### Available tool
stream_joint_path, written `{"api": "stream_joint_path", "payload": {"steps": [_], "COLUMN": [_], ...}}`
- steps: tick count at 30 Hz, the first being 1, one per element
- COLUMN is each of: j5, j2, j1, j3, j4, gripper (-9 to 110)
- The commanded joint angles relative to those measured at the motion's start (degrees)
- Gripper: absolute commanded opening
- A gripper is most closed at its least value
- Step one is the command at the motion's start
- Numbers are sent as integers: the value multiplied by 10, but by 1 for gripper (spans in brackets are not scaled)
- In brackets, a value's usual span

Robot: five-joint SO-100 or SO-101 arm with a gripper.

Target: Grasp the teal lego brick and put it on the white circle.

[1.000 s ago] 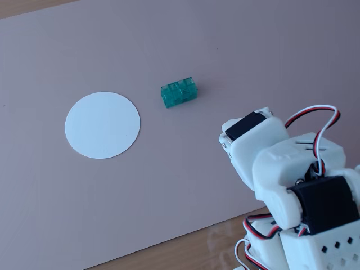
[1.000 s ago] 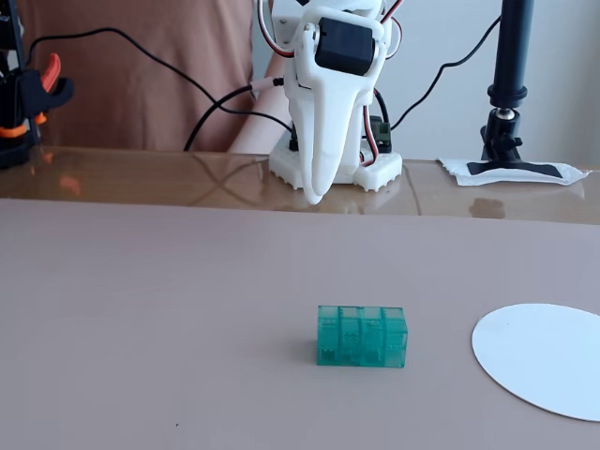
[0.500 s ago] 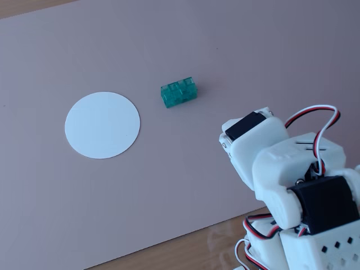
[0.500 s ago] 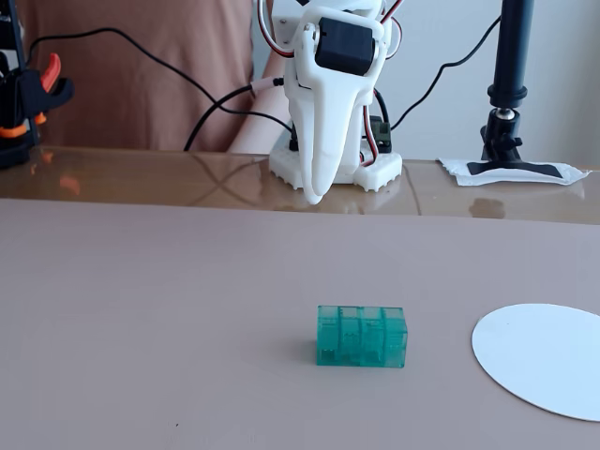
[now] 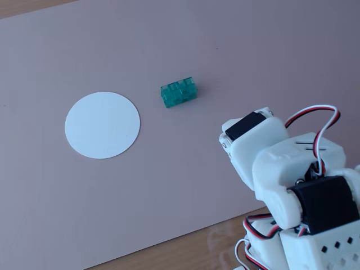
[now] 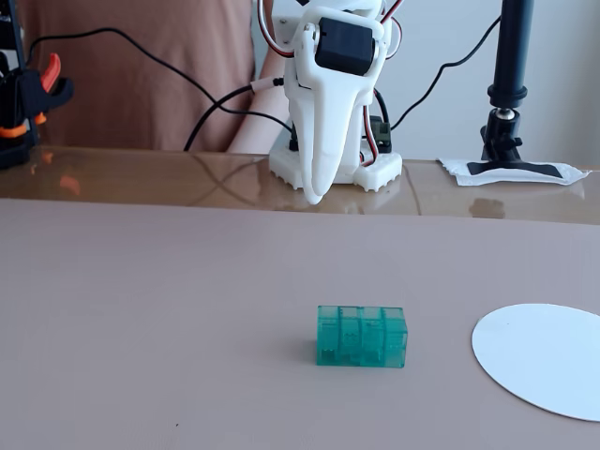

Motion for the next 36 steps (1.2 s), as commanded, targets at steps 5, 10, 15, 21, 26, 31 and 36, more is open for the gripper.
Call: {"api": "stream_joint_path", "payload": {"steps": [5,10,15,21,26,31,36], "j5": [-1,-1,-4,-2,-8,-21,6], "j2": [4,4,4,4,4,-94,-288], "j1": [-4,-4,-5,4,11,-23,-55], "j3": [-4,-4,-4,-4,-51,-156,-301], "j4": [-2,-2,-2,-3,-3,-15,-35], "gripper": [0,0,0,0,0,0,0]}}
